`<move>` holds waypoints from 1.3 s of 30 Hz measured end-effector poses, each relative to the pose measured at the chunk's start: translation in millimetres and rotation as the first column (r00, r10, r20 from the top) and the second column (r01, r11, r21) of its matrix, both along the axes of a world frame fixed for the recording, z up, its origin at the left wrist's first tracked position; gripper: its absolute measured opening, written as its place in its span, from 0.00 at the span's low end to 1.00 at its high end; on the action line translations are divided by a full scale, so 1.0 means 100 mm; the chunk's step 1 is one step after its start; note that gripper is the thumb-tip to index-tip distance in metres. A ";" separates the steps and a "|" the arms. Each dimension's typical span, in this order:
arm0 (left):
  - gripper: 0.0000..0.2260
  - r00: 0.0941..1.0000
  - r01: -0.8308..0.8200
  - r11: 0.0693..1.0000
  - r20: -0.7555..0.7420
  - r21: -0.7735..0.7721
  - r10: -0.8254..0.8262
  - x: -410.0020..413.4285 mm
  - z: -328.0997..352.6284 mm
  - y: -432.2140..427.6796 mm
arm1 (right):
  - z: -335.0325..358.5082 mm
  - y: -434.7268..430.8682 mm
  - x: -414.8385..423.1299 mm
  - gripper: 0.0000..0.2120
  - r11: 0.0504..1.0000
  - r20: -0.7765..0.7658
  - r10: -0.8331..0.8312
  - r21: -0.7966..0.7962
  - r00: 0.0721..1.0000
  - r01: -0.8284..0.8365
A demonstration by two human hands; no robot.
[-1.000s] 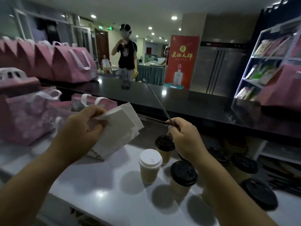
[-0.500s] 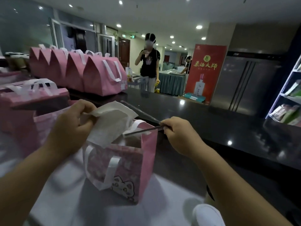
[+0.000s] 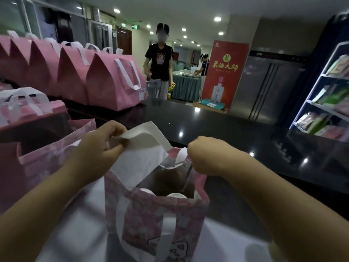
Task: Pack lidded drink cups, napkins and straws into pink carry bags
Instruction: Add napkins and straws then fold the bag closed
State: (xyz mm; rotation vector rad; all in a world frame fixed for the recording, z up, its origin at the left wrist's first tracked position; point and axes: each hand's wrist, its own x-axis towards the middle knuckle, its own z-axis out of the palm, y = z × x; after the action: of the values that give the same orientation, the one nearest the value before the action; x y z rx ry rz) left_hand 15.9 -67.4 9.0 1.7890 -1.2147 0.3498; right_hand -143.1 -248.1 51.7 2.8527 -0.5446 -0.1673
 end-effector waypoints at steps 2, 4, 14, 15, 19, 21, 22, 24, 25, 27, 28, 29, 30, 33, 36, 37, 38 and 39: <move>0.11 0.998 0.068 0.997 -0.007 0.024 -0.068 0.11 -0.05 -0.04 | -0.06 0.05 0.17 0.14 0.998 -0.025 -0.055 0.001 0.998 0.055; 0.11 0.992 0.123 0.991 -0.023 0.048 -0.122 0.21 -0.10 -0.08 | -0.12 0.07 0.29 0.13 0.995 -0.028 -0.101 -0.001 0.995 0.101; 0.07 0.939 0.321 0.946 -0.114 -0.051 -0.325 0.51 -0.05 -0.33 | -0.01 0.05 0.14 0.28 0.869 0.162 -0.336 0.435 0.928 0.238; 0.07 0.933 0.340 0.938 -0.106 -0.061 -0.345 0.52 -0.04 -0.35 | 0.01 0.07 0.12 0.27 0.853 0.188 -0.348 0.469 0.918 0.227; 0.06 0.899 0.423 0.903 -0.086 -0.079 -0.428 0.52 -0.02 -0.44 | 0.02 0.16 0.05 0.19 0.829 0.365 -0.376 0.544 0.852 0.133; 0.06 0.873 0.471 0.879 -0.101 -0.073 -0.477 0.52 -0.05 -0.46 | -0.03 0.24 0.06 0.17 0.804 0.427 -0.364 0.592 0.828 0.048; 0.05 0.857 0.499 0.864 -0.110 -0.068 -0.504 0.50 -0.08 -0.46 | -0.06 0.27 0.07 0.16 0.792 0.451 -0.358 0.610 0.817 0.010; 0.04 0.814 0.557 0.828 -0.151 -0.067 -0.561 0.46 -0.13 -0.46 | -0.15 0.32 0.10 0.09 0.783 0.515 -0.370 0.621 0.773 -0.039; 0.03 0.790 0.584 0.809 -0.182 -0.066 -0.586 0.45 -0.16 -0.45 | -0.19 0.33 0.10 0.06 0.779 0.548 -0.388 0.625 0.741 -0.054; 0.06 0.760 0.622 0.783 -0.230 -0.016 -0.608 0.48 -0.20 -0.42 | -0.26 0.34 0.10 0.04 0.755 0.579 -0.424 0.650 0.696 -0.081; 0.07 0.771 0.622 0.782 -0.212 0.048 -0.600 0.51 -0.22 -0.39 | -0.28 0.34 0.09 0.03 0.743 0.575 -0.431 0.663 0.695 -0.088; 0.06 0.798 0.601 0.789 -0.154 0.129 -0.582 0.56 -0.24 -0.36 | -0.29 0.34 0.08 0.04 0.739 0.562 -0.429 0.669 0.708 -0.083; 0.05 0.828 0.556 0.802 -0.071 0.217 -0.556 0.61 -0.25 -0.33 | -0.30 0.33 0.07 0.05 0.749 0.539 -0.416 0.660 0.732 -0.059; 0.11 0.872 0.395 0.811 0.102 0.431 -0.479 0.72 -0.27 -0.27 | -0.31 0.31 0.13 0.05 0.863 0.401 -0.302 0.500 0.865 0.070; 0.12 0.878 0.318 0.787 0.149 0.529 -0.455 0.79 -0.30 -0.25 | -0.36 0.31 0.27 0.07 0.955 0.210 -0.199 0.260 0.957 0.142; 0.11 0.878 0.325 0.785 0.139 0.528 -0.458 0.80 -0.31 -0.25 | -0.39 0.30 0.32 0.08 0.972 0.174 -0.185 0.178 0.967 0.154; 0.11 0.877 0.340 0.784 0.125 0.519 -0.464 0.81 -0.32 -0.24 | -0.42 0.29 0.37 0.08 0.983 0.152 -0.171 0.093 0.973 0.158; 0.11 0.877 0.355 0.784 0.110 0.509 -0.468 0.81 -0.33 -0.24 | -0.46 0.28 0.42 0.08 0.987 0.138 -0.161 0.016 0.977 0.160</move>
State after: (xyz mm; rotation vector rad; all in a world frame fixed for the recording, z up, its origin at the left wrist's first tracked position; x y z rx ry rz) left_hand 96.7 -91.8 -24.5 1.8411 -1.9557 -0.0106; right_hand -101.1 -219.8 5.5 2.8381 -0.8042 0.0034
